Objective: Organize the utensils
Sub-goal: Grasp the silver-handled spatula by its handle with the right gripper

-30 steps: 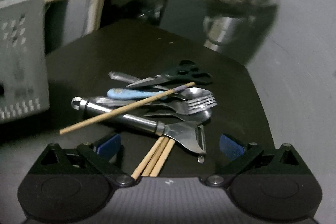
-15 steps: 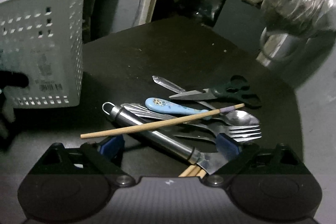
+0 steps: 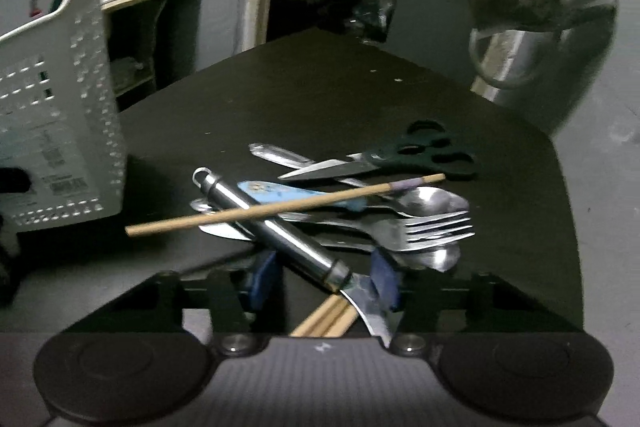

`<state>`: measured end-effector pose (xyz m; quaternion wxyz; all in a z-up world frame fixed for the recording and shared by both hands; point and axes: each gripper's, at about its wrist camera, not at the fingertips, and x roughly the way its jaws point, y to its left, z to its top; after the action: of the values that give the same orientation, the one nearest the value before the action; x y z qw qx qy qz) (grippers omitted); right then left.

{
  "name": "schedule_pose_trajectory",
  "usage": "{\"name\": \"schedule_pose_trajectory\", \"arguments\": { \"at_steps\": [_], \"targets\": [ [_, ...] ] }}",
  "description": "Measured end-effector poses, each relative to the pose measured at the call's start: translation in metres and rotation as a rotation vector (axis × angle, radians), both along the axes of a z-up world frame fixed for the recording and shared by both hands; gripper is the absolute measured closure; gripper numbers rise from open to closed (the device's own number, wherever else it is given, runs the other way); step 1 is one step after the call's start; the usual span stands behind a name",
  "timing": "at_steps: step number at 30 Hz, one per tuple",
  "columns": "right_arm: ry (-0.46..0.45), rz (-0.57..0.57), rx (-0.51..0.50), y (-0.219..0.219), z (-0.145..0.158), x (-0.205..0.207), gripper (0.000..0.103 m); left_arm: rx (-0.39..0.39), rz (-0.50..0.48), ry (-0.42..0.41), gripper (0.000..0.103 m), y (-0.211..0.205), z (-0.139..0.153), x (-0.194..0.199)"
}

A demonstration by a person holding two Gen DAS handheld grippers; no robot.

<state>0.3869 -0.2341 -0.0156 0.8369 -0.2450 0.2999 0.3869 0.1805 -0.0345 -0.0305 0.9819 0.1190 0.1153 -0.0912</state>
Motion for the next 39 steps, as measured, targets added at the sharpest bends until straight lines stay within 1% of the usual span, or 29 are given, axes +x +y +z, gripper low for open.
{"name": "schedule_pose_trajectory", "arguments": {
  "at_steps": [3,5,8,11,14,18,25,27,32,34,36,39],
  "targets": [
    [-0.001,-0.056,0.018,-0.006,0.001,0.007,0.055,0.0,0.0,0.0,0.024,0.0,0.0,0.0],
    [0.003,-0.085,0.029,-0.01,0.003,0.011,0.061,0.001,0.0,-0.001,0.024,0.0,0.0,0.0],
    [0.012,-0.115,0.017,-0.013,0.006,0.015,0.067,-0.001,0.0,0.0,0.024,0.0,0.0,0.0],
    [0.019,-0.161,-0.004,-0.019,0.007,0.019,0.07,-0.002,0.0,0.0,0.024,0.0,0.0,0.0],
    [0.05,-0.228,0.014,-0.033,0.009,0.023,0.073,-0.006,0.0,0.0,0.024,0.0,0.0,-0.001],
    [0.111,-0.364,0.087,-0.063,0.01,0.031,0.078,-0.013,0.001,0.001,0.024,0.001,0.0,-0.001],
    [0.217,-0.616,0.31,-0.128,0.007,0.036,0.079,-0.011,0.0,-0.001,0.024,0.0,0.0,-0.001],
    [0.229,-0.694,0.358,-0.144,0.006,0.033,0.079,-0.012,0.0,-0.001,0.024,0.0,0.0,-0.001],
    [0.199,-0.787,0.34,-0.159,0.003,0.009,0.08,-0.012,0.0,-0.001,0.024,0.0,0.0,-0.001],
    [0.204,-0.798,0.329,-0.157,0.004,-0.008,0.08,-0.013,0.001,-0.001,0.024,0.0,0.0,-0.001],
    [0.245,-0.805,0.293,-0.153,0.0,-0.023,0.08,-0.014,0.001,-0.001,0.024,0.0,0.0,0.0],
    [0.214,-0.783,0.256,-0.141,-0.002,-0.052,0.079,-0.014,0.0,-0.004,0.024,0.0,0.0,0.0]
  ]
}}
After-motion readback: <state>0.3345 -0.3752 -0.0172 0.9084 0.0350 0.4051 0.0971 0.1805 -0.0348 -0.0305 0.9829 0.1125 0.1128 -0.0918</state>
